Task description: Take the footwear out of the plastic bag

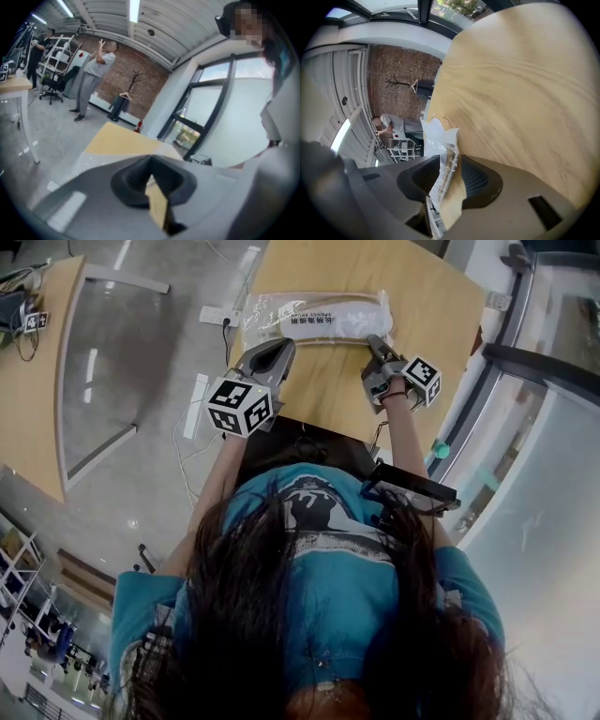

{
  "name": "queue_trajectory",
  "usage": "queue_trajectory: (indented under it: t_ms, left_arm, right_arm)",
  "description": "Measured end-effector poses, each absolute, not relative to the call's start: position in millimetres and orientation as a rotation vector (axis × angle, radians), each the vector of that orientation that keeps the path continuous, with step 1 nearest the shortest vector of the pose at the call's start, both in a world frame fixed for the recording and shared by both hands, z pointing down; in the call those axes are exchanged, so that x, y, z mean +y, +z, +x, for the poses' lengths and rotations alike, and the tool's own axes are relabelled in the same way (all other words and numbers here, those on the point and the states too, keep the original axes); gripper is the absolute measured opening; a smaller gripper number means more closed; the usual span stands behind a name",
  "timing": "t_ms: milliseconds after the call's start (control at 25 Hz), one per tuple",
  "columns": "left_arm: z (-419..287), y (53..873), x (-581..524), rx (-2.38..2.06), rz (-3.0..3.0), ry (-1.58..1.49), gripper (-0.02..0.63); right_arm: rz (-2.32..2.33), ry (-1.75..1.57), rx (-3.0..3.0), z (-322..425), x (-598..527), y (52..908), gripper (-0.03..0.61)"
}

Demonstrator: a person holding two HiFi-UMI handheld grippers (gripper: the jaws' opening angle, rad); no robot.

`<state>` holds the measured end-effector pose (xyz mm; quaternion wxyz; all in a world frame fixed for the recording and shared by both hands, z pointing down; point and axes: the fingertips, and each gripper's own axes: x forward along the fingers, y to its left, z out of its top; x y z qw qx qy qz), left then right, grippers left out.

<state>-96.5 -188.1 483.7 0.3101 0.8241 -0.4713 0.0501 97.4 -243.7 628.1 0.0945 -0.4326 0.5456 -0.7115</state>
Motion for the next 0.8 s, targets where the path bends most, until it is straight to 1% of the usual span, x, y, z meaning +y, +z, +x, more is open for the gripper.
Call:
queue_trajectory:
  t_ms: [160, 360, 520, 600, 720, 800]
  left_arm:
    - [-96.9, 487.8, -180.6, -1.241, 2.164, 0.145, 0.003]
    - [-92.9, 492.5, -171.8, -1.231, 2.148, 0.163, 0.003]
    - [-88.5, 508.9, -168.0, -1.164, 2.095, 0.214, 0.008]
    - [-79.3, 516.8, -161.5, -1.092, 2.059, 0.212, 0.082]
    - [-64.5, 525.5, -151.1, -0.979, 1.976, 0.15, 0.144]
    - [-57.3, 528.0, -147.4, -0.928, 1.913, 0.072, 0.164]
  right_arm:
    - [-1.209, -2.118, 1.511, 90.6, -250.9, 632.3, 0.143]
    - [-1.149, -2.103, 1.472, 86.8, -255.8, 628.8, 0.093]
    - [-1.097, -2.102, 1.415, 79.2, -253.8, 620.2, 0.074]
    - [-1.082, -2.099, 1.41, 76.3, -248.6, 610.7, 0.07]
    - [-1.031, -2.087, 1.416, 70.9, -241.7, 594.9, 0.065]
    - [-0.993, -2.074, 1.424, 69.2, -237.7, 586.0, 0.063]
